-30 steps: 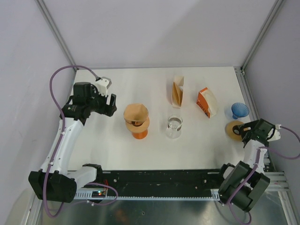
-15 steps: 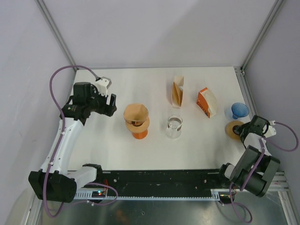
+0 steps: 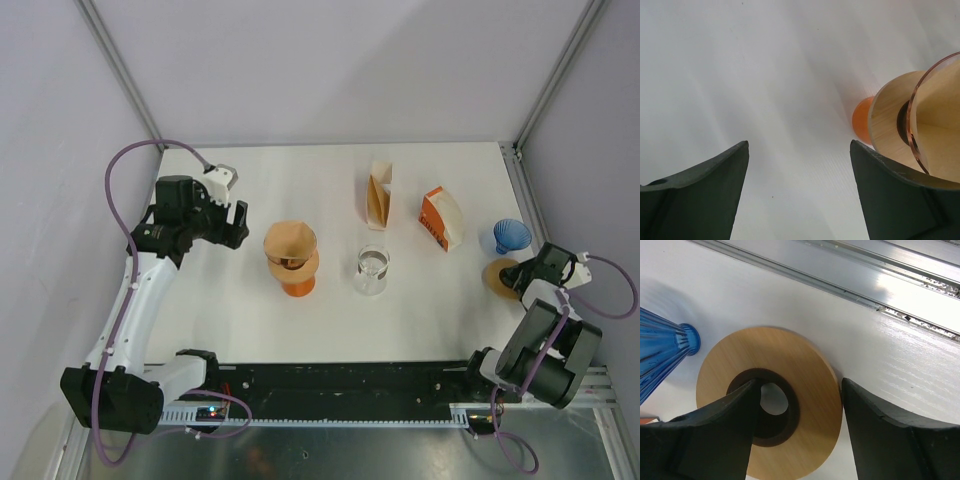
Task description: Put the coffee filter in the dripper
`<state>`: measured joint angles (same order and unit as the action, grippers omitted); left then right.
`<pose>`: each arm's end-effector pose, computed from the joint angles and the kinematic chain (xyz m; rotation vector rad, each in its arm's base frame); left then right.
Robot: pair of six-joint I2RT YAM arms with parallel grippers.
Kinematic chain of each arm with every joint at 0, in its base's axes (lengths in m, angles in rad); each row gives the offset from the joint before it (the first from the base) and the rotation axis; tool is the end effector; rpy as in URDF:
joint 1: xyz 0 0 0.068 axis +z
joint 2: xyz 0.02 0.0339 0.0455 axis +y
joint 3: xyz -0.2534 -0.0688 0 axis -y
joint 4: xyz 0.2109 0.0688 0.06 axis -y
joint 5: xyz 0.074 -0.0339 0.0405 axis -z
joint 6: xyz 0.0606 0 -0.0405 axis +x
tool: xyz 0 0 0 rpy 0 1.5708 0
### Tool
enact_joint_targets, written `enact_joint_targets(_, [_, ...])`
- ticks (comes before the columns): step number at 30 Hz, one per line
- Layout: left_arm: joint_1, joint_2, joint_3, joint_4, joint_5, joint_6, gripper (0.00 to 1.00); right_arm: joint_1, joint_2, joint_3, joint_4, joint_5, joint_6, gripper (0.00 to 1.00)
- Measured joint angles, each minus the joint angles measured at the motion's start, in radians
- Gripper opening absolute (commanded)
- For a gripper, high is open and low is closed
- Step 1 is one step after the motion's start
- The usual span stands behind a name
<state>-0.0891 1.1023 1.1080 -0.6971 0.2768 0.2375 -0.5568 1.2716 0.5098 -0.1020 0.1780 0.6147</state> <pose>0.2157 -0.0359 0.3164 0.5082 2.1829 -0.2327 0.1863 -0.1286 0.1519 1.4065 1.9757 -0.1903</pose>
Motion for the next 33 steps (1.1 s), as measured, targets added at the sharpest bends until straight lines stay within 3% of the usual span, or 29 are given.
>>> enact_joint_targets(6, [0.000,-0.001,0.000,0.000,-0.001,0.000,0.87,-0.039,-0.031,0.001,-0.024,-0.058,-0.012,0.83])
enact_joint_targets(15, [0.001,-0.009,0.000,0.000,-0.023,0.009,0.87,-0.098,-0.071,0.003,-0.019,-0.138,-0.015,0.86])
enact_joint_targets(25, [0.001,0.022,0.000,0.001,-0.031,0.026,0.87,-0.073,0.017,0.037,-0.029,-0.138,-0.066,0.83])
enact_joint_targets(33, [0.002,0.043,0.001,0.008,-0.036,0.035,0.87,-0.046,0.093,0.091,-0.027,-0.111,-0.081,0.70])
